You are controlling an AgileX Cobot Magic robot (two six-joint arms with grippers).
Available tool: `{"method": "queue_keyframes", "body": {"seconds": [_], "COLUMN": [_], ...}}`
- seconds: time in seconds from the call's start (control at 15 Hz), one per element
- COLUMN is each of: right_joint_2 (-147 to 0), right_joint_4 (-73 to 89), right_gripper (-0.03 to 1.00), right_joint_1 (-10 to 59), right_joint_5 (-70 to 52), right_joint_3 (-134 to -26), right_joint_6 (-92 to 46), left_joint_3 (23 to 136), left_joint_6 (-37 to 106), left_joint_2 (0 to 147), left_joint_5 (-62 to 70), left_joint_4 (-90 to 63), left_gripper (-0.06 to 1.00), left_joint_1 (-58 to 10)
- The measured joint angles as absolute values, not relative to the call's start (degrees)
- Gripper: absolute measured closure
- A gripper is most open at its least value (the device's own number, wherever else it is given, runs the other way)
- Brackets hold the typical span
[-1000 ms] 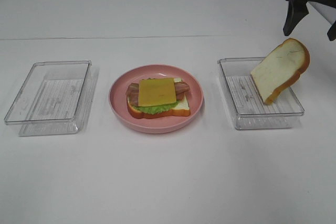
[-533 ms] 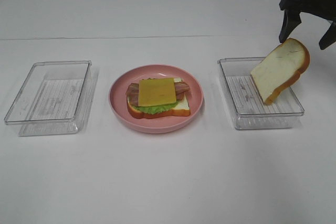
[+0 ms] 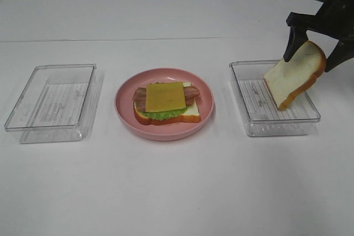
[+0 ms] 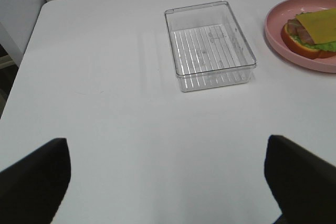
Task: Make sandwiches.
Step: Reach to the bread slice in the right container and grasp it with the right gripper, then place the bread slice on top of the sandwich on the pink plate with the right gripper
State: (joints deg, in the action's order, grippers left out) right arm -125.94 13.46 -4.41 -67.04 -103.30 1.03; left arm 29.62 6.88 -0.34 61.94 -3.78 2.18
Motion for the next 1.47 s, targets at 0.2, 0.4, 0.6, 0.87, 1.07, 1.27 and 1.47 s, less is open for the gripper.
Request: {"method": "queue_keyframes", "body": {"seconds": [0.2, 0.4, 0.6, 0.87, 1.07, 1.27, 1.47], "right_joint_2": [-127.1, -127.8, -127.8, -127.8, -127.8, -127.8, -127.8], "right_joint_4": [16.0, 16.0, 16.0, 16.0, 16.0, 16.3, 16.4], "right_gripper": [0.16, 0.27, 0.50, 0.63, 0.64, 0.73, 0.73], "right_joint_1": [-4.4, -4.4, -4.4, -4.4, -4.4, -4.4, -4.4], "right_joint_5": [-67.0, -67.1, -67.0, -67.0, -67.0, -67.3, -67.9], "right_joint_3": [-103.4, -103.4, -103.4, -103.4, -103.4, -103.4, -103.4], "right_joint_6": [0.0, 0.0, 0.0, 0.0, 0.0, 0.0, 0.0], "left_joint_3": [29.6, 29.6, 29.6, 29.6, 29.6, 29.6, 29.6], "left_joint_6": [6.9, 6.9, 6.9, 6.9, 6.9, 6.9, 6.9], "left_joint_2": [-0.3, -0.3, -0.3, -0.3, -0.3, -0.3, -0.3], "left_joint_5": [61.9, 61.9, 61.9, 61.9, 61.9, 61.9, 61.9], "left_joint_4": [-3.8, -3.8, -3.8, -3.8, -3.8, -3.8, -3.8], "left_gripper": [0.03, 0.03, 0.03, 0.03, 0.03, 0.03, 0.03], "left_joint_1": [2.2, 2.2, 2.2, 2.2, 2.2, 2.2, 2.2]}}
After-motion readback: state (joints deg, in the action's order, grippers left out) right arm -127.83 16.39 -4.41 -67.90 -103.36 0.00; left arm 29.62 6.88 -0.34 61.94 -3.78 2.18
